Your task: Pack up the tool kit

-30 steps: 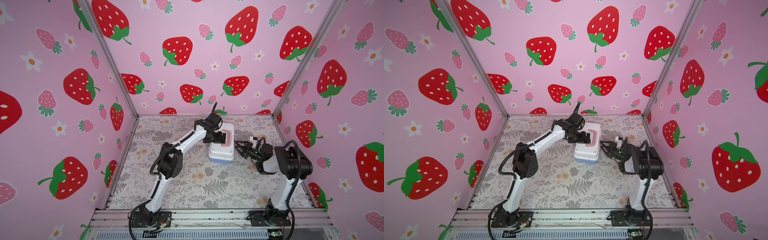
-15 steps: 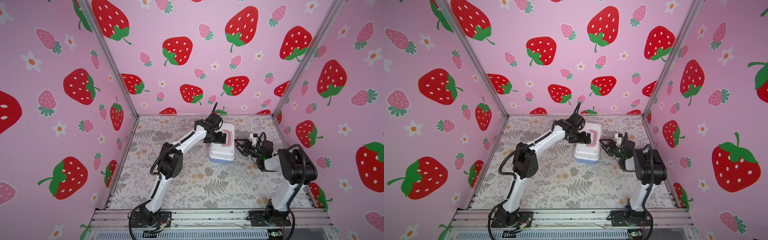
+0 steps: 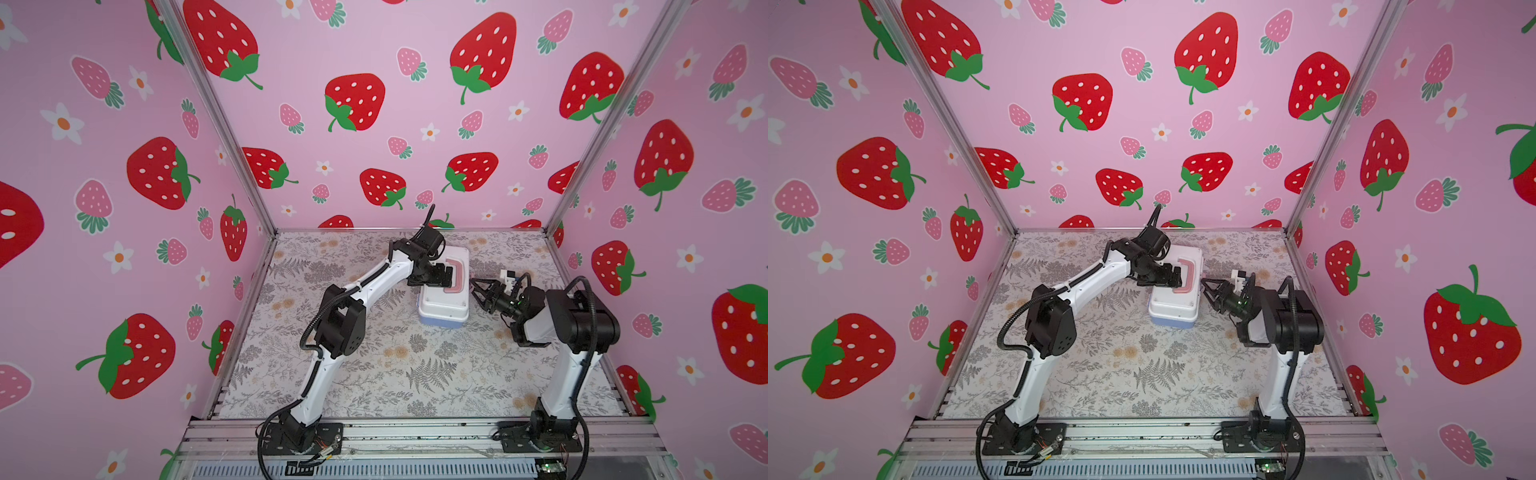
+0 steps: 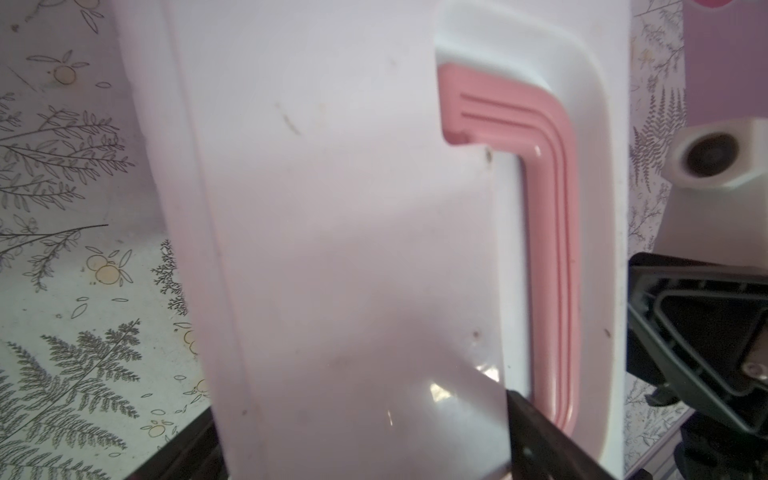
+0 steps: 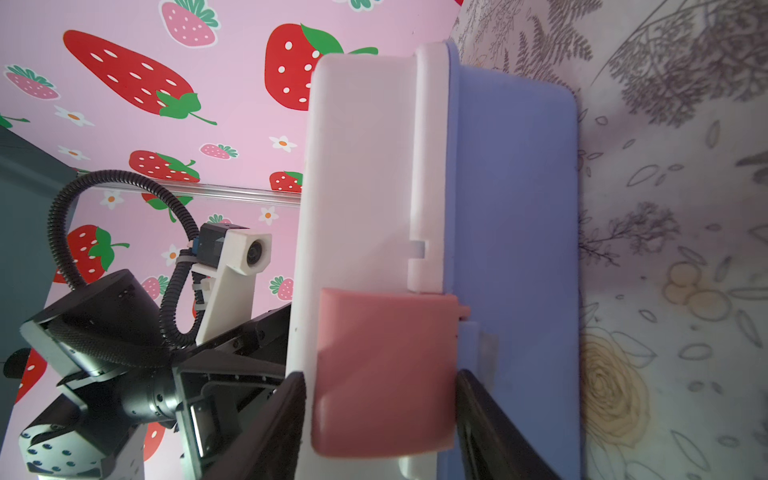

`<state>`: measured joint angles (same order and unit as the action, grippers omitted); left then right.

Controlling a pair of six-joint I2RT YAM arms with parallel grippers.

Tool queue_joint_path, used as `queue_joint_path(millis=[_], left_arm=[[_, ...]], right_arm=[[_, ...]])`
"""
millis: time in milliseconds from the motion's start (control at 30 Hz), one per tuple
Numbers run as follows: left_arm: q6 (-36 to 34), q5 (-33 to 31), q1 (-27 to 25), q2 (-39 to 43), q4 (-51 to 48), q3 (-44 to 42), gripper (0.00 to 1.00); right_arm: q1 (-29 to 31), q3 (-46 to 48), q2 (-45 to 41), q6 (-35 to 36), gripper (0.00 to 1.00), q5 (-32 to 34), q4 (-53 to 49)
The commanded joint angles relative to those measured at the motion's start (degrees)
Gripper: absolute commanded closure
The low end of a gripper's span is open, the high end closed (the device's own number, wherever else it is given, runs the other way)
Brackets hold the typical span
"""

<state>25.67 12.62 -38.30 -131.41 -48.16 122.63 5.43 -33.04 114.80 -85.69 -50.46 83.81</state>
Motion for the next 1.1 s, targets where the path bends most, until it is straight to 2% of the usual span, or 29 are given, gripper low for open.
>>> queue_joint_path(millis=[0, 167, 567, 900, 1067], left_arm=[[-0.1, 2.9, -1.2, -4.7, -5.3, -2.7, 0.02], [-0.1, 3.0, -1.2, -4.9, -5.2, -2.8, 0.02], [-0.1, 3.0, -1.2, -4.8, -5.3, -2.9, 0.02], [0.0, 3.0, -1.2, -4.7, -5.2, -3.1, 0.03], [0.3, 3.4, -1.2, -4.8, -5.1, -3.0, 0.02]], right_arm=[[0.5, -0.5, -0.3, -1.8, 0.37, -1.0, 10.7], [0.5, -0.4, -0.8, -2.4, 0.24, -0.5, 11.3], [-0.3, 0.7, -2.1, -3.3, 0.21, 0.9, 12.2], [-0.7, 0.6, -12.0, 13.5, 0.16, 3.1, -13.3], [-0.7, -0.4, -11.8, 13.8, 0.23, 2.2, -14.6]])
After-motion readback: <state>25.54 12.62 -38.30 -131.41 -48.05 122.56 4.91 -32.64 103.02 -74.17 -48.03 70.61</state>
